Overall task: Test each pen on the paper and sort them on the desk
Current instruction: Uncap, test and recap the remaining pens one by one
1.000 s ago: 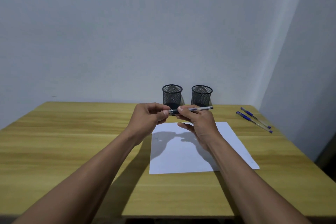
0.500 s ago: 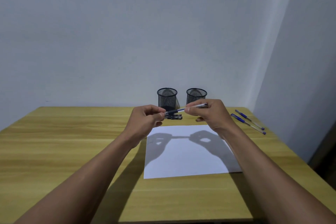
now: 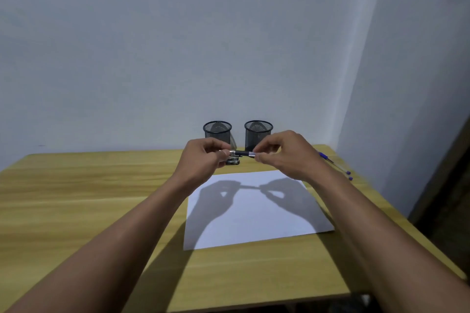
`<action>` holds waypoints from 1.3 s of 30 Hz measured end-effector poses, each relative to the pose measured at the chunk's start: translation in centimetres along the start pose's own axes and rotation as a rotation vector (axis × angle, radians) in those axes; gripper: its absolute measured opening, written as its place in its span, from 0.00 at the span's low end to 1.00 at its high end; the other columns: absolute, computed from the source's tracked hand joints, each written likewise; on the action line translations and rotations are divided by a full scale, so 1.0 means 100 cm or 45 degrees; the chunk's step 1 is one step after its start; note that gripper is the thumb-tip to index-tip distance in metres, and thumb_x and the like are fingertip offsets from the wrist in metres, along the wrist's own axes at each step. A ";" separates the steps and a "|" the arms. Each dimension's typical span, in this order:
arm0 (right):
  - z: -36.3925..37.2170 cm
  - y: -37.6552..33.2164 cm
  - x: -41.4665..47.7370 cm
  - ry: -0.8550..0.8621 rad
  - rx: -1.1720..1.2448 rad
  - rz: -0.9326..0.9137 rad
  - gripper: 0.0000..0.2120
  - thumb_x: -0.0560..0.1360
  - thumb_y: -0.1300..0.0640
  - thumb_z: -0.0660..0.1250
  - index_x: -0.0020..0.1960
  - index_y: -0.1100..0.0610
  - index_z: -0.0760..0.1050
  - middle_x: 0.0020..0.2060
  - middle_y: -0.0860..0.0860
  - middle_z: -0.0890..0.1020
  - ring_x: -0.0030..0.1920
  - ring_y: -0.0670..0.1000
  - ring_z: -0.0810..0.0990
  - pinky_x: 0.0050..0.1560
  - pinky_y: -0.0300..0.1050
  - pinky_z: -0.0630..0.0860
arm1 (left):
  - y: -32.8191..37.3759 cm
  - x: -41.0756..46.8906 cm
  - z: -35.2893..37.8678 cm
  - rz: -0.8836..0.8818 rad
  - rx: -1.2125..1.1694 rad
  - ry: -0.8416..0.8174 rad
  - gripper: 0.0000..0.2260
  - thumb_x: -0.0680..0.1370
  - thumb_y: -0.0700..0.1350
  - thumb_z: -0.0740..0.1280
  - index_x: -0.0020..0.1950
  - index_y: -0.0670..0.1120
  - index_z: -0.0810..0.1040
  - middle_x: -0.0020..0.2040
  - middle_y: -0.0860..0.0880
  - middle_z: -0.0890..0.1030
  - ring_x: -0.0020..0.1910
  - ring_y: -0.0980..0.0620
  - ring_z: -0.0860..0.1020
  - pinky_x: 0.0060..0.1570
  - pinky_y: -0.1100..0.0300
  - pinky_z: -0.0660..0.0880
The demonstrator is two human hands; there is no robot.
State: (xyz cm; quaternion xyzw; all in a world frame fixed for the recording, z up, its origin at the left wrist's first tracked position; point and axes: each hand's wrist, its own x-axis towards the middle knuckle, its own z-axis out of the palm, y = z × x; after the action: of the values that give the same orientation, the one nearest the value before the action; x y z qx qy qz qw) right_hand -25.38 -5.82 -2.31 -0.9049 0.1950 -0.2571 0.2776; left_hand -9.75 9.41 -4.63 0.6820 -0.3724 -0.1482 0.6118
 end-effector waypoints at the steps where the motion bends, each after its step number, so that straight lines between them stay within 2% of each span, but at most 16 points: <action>1: -0.004 0.004 -0.002 0.004 -0.040 0.003 0.03 0.73 0.54 0.75 0.46 0.46 0.86 0.37 0.41 0.82 0.39 0.39 0.77 0.39 0.33 0.70 | 0.001 0.001 0.006 0.001 0.003 -0.011 0.04 0.75 0.35 0.70 0.44 0.43 0.84 0.39 0.42 0.81 0.39 0.48 0.79 0.52 0.51 0.80; 3: -0.011 0.015 -0.006 0.034 -0.073 0.032 0.03 0.73 0.54 0.75 0.46 0.46 0.86 0.39 0.42 0.83 0.41 0.41 0.77 0.42 0.38 0.72 | 0.002 0.006 0.020 0.015 0.037 -0.023 0.03 0.73 0.40 0.71 0.46 0.45 0.84 0.41 0.44 0.84 0.41 0.47 0.83 0.54 0.48 0.80; 5: -0.019 0.028 -0.011 0.081 -0.094 0.073 0.03 0.74 0.54 0.74 0.45 0.46 0.86 0.38 0.42 0.82 0.40 0.43 0.77 0.42 0.41 0.73 | 0.004 0.012 0.037 0.064 0.151 -0.013 0.09 0.71 0.48 0.71 0.50 0.49 0.84 0.44 0.50 0.86 0.46 0.50 0.84 0.55 0.49 0.80; 8: -0.033 0.053 -0.021 0.141 -0.119 0.147 0.03 0.74 0.55 0.73 0.46 0.49 0.86 0.36 0.42 0.81 0.35 0.40 0.76 0.35 0.31 0.68 | 0.006 0.018 0.066 0.154 0.324 -0.015 0.13 0.74 0.49 0.72 0.57 0.49 0.82 0.47 0.54 0.85 0.48 0.56 0.82 0.57 0.58 0.77; 10: -0.043 0.072 -0.028 0.177 -0.128 0.221 0.03 0.74 0.56 0.73 0.46 0.51 0.86 0.36 0.42 0.81 0.36 0.40 0.77 0.34 0.30 0.68 | 0.003 0.023 0.087 0.197 0.467 -0.102 0.14 0.75 0.49 0.72 0.59 0.48 0.82 0.51 0.52 0.85 0.50 0.55 0.82 0.57 0.61 0.75; 12: -0.051 0.094 -0.034 0.216 -0.123 0.313 0.03 0.74 0.56 0.73 0.46 0.51 0.86 0.36 0.43 0.82 0.39 0.43 0.79 0.36 0.34 0.71 | -0.002 0.030 0.109 0.239 0.650 -0.237 0.17 0.74 0.52 0.72 0.61 0.48 0.81 0.56 0.50 0.84 0.54 0.53 0.81 0.58 0.58 0.75; 15: -0.060 0.125 -0.042 0.248 -0.157 0.434 0.04 0.76 0.55 0.72 0.47 0.50 0.86 0.36 0.42 0.81 0.38 0.41 0.77 0.35 0.36 0.69 | -0.008 0.044 0.143 0.284 0.889 -0.392 0.23 0.74 0.57 0.71 0.66 0.48 0.79 0.61 0.48 0.82 0.60 0.50 0.79 0.59 0.56 0.74; 18: -0.060 0.151 -0.045 0.240 -0.217 0.521 0.05 0.77 0.55 0.71 0.48 0.50 0.86 0.40 0.46 0.83 0.42 0.47 0.79 0.42 0.44 0.75 | -0.011 0.060 0.174 0.257 0.983 -0.489 0.27 0.73 0.60 0.71 0.68 0.48 0.76 0.63 0.47 0.81 0.63 0.48 0.78 0.62 0.53 0.74; 22: -0.051 0.175 -0.041 0.247 -0.302 0.592 0.07 0.76 0.55 0.69 0.49 0.51 0.86 0.45 0.50 0.86 0.48 0.53 0.83 0.51 0.51 0.81 | -0.021 0.082 0.203 0.172 1.188 -0.585 0.34 0.70 0.65 0.71 0.70 0.48 0.74 0.64 0.46 0.79 0.64 0.45 0.76 0.61 0.53 0.74; 25: -0.045 0.184 -0.035 0.244 -0.354 0.581 0.08 0.78 0.54 0.69 0.52 0.51 0.86 0.50 0.51 0.86 0.51 0.54 0.83 0.53 0.52 0.81 | -0.028 0.093 0.215 0.157 1.333 -0.622 0.32 0.68 0.67 0.69 0.65 0.48 0.77 0.63 0.46 0.79 0.62 0.45 0.76 0.59 0.51 0.75; 28: -0.041 0.190 -0.031 0.216 -0.388 0.566 0.09 0.78 0.52 0.69 0.55 0.51 0.86 0.53 0.52 0.86 0.53 0.54 0.82 0.54 0.52 0.81 | -0.034 0.098 0.220 0.147 1.326 -0.635 0.31 0.69 0.67 0.69 0.62 0.47 0.79 0.62 0.44 0.78 0.61 0.44 0.75 0.59 0.52 0.74; 34: -0.038 0.191 -0.034 0.222 -0.429 0.525 0.13 0.79 0.49 0.69 0.60 0.52 0.84 0.55 0.52 0.86 0.56 0.54 0.82 0.56 0.52 0.80 | -0.042 0.099 0.217 0.195 1.341 -0.651 0.33 0.69 0.69 0.67 0.64 0.47 0.78 0.64 0.44 0.76 0.65 0.44 0.73 0.63 0.51 0.72; 39: -0.048 0.177 -0.039 0.257 -0.488 0.465 0.13 0.80 0.50 0.68 0.61 0.53 0.83 0.58 0.51 0.84 0.58 0.53 0.80 0.55 0.49 0.78 | -0.035 0.097 0.213 0.163 1.271 -0.649 0.34 0.67 0.70 0.68 0.63 0.47 0.79 0.62 0.44 0.79 0.60 0.44 0.76 0.58 0.53 0.75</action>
State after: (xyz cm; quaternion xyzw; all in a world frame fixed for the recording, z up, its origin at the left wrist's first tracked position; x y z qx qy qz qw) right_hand -34.93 -19.42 -10.92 -0.8604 0.4267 -0.2502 0.1224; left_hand -16.08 -12.79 -9.93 0.8073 -0.5740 -0.0769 0.1133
